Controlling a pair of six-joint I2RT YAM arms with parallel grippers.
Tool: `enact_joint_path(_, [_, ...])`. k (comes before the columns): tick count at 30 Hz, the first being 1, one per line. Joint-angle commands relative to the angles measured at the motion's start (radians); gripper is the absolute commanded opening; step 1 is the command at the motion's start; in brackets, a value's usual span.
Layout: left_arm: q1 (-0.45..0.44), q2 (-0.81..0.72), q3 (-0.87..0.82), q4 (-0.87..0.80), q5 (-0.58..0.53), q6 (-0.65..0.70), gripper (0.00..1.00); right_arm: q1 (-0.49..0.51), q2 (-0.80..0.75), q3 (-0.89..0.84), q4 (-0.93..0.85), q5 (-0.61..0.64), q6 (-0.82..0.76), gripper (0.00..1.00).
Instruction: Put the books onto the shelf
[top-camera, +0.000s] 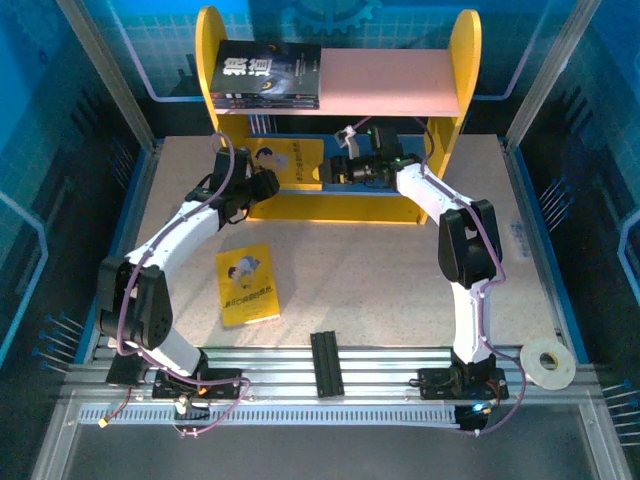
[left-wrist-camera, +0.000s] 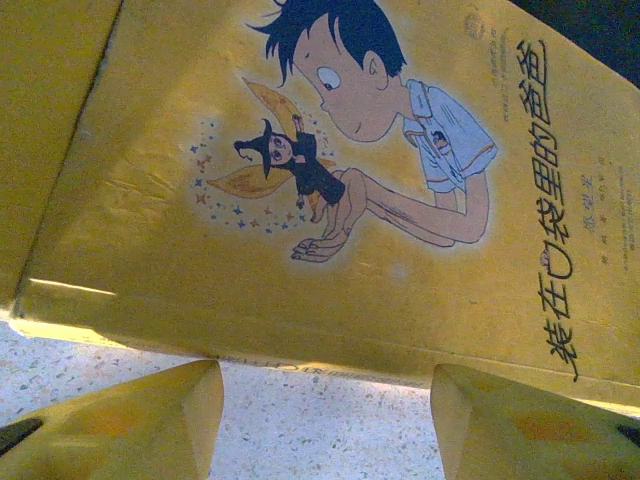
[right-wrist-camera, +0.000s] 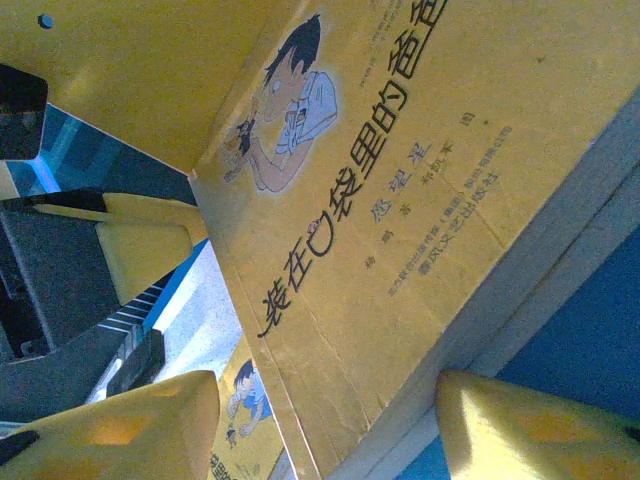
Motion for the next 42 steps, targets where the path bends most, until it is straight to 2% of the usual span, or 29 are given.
enact_joint_path(1, [0.015, 0.025, 0.043, 0.017, 0.008, 0.0, 0.58, 0.026, 0.04, 0.015, -0.051, -0.008, -0.019, 0.62])
enact_joint_path(21, [0.015, -0.033, 0.038, -0.003, 0.013, 0.008, 0.59, -0.021, -0.015, -0.05, -0.012, 0.002, -0.002, 0.65])
enact_joint_path(42, [0.017, 0.013, 0.061, 0.006, 0.018, 0.009, 0.59, 0.01, 0.037, 0.058, -0.074, -0.009, -0.022, 0.63])
